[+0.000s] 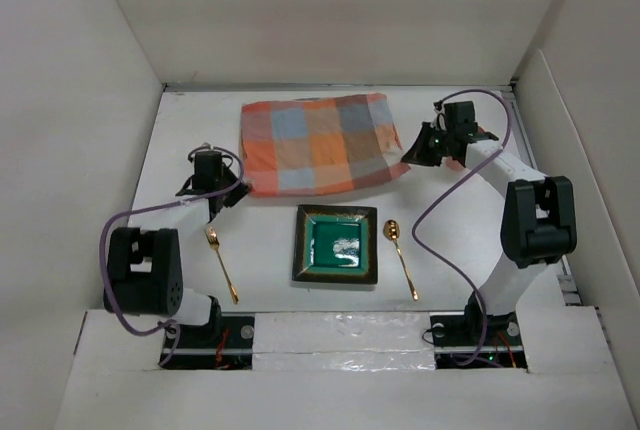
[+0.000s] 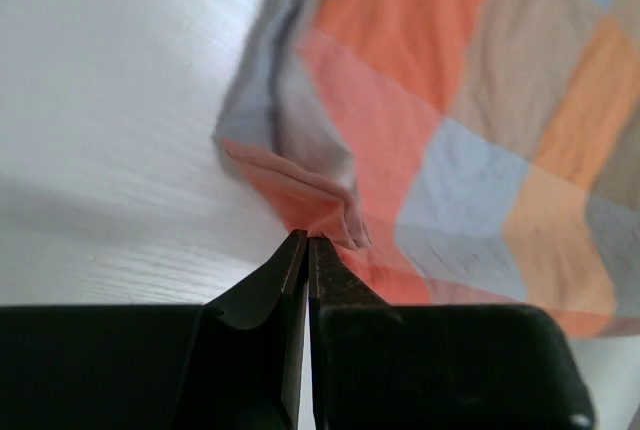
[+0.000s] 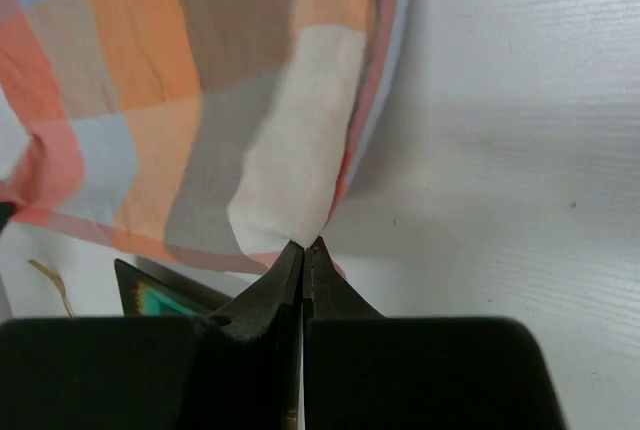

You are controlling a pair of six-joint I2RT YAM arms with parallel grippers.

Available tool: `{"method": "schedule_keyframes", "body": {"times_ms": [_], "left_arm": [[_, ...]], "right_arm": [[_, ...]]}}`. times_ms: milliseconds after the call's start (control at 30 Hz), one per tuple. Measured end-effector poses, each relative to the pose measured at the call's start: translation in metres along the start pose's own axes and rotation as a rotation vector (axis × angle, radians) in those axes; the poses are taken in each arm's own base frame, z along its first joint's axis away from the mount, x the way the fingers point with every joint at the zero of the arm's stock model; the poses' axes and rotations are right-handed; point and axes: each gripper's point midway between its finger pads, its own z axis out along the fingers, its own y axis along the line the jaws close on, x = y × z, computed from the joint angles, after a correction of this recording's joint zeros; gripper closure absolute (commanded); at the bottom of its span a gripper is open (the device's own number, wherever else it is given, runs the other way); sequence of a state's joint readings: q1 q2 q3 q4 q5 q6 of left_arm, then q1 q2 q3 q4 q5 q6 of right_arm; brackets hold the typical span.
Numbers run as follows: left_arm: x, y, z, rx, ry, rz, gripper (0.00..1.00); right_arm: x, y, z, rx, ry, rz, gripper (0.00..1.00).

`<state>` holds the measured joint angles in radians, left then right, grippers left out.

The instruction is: Set the dinner table for one person

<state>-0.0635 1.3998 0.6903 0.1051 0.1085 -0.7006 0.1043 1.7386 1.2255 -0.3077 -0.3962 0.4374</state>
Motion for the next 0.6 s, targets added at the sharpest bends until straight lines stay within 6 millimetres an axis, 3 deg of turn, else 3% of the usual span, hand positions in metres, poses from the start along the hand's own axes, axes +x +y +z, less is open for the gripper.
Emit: {"method": "schedule_keyframes", "body": {"times_ms": [67,233,600], "left_arm": [[0.017,0.013,0.010,-0.035,0.060,-0.009,1.00],[0.020,0.014,0.019,-0.030,0.071,-0.011,1.00],[0.019,0.009,0.007,-0.006,0.072,0.007,1.00]], "right_arm": [[0.001,-0.003,0.001,0.009,0.005,-0.001,1.00],[0.005,-0.007,-0.003,0.033,-0.009,-0.016,1.00],[0.089,-0.046,-0.017,0.153,0.111,0.027,1.00]]}}
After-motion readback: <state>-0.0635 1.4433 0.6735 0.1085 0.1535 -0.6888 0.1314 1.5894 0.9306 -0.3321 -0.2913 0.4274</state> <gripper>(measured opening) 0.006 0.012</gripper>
